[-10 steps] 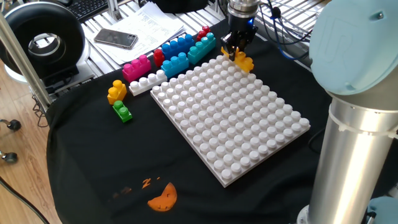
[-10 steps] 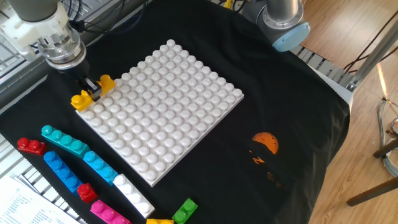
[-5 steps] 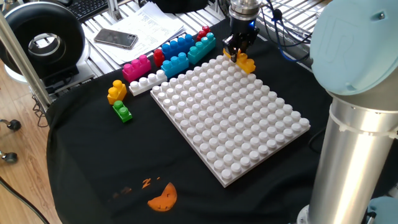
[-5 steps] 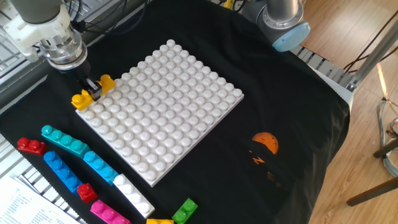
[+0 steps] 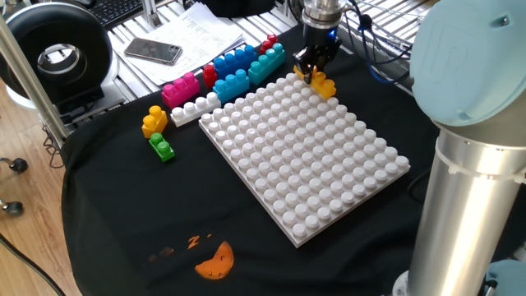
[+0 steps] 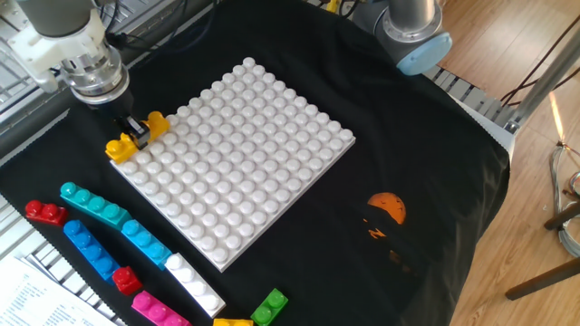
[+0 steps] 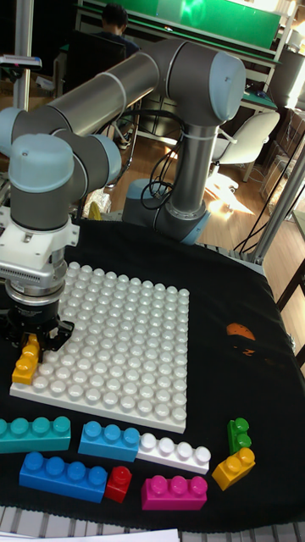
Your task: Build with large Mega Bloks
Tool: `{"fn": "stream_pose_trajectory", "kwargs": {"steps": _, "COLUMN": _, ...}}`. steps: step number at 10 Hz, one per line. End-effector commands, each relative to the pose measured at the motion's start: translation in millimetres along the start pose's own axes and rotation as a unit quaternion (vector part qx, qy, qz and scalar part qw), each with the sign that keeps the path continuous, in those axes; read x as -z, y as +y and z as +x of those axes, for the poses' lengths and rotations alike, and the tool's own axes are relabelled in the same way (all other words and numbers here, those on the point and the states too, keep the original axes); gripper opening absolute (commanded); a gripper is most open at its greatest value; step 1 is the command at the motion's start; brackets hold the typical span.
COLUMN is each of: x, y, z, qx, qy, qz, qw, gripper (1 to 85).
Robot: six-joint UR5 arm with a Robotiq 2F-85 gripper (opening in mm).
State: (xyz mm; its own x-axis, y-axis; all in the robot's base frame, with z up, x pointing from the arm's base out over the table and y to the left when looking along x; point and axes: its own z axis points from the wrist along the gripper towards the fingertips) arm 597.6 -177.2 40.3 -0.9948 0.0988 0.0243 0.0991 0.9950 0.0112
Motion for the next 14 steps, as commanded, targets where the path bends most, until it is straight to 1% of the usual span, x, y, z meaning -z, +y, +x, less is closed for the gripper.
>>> {"fn": "stream_pose_trajectory", "kwargs": {"steps": 1, "x": -4.0, "y": 5.2, "z": -3.0, "qx": -0.007, "qy": -0.006, "qz": -0.004, "qw": 1.0, "gripper": 5.0}}
{"fn": "stream_pose_trajectory", "kwargs": {"steps": 4, "x": -7.9, "y": 2.6, "z": -3.3, "qx": -0.005, "qy": -0.005, "qz": -0.003, "qw": 1.0, "gripper": 5.0}}
{"fn": "stream_pose_trajectory", "kwargs": {"steps": 7, "x": -7.3, "y": 1.8, "z": -2.6, "qx": -0.001, "qy": -0.005, "qz": -0.005, "qw": 1.0, "gripper": 5.0}}
{"fn": "stream_pose_trajectory", "kwargs": {"steps": 10, "x": -7.6, "y": 4.5, "z": -4.4, "qx": 0.0, "qy": -0.008, "qz": -0.012, "qw": 0.9999, "gripper": 5.3}}
{"fn": "stream_pose_trajectory", "kwargs": {"steps": 11, "x": -7.4, "y": 3.0, "z": -7.6, "qx": 0.006, "qy": -0.014, "qz": -0.013, "qw": 0.9998, "gripper": 8.3}}
{"fn": "stream_pose_trajectory", "kwargs": {"steps": 12, "x": -5.5, "y": 8.6, "z": -8.9, "qx": 0.007, "qy": -0.016, "qz": -0.028, "qw": 0.9995, "gripper": 13.7}}
{"fn": "stream_pose_trajectory", "kwargs": {"steps": 13, "x": -3.5, "y": 4.1, "z": -10.1, "qx": 0.016, "qy": -0.017, "qz": -0.024, "qw": 0.9994, "gripper": 20.0}}
{"fn": "stream_pose_trajectory", "kwargs": {"steps": 14, "x": -3.2, "y": 1.5, "z": -11.5, "qx": 0.023, "qy": -0.02, "qz": -0.024, "qw": 0.9993, "gripper": 31.7}}
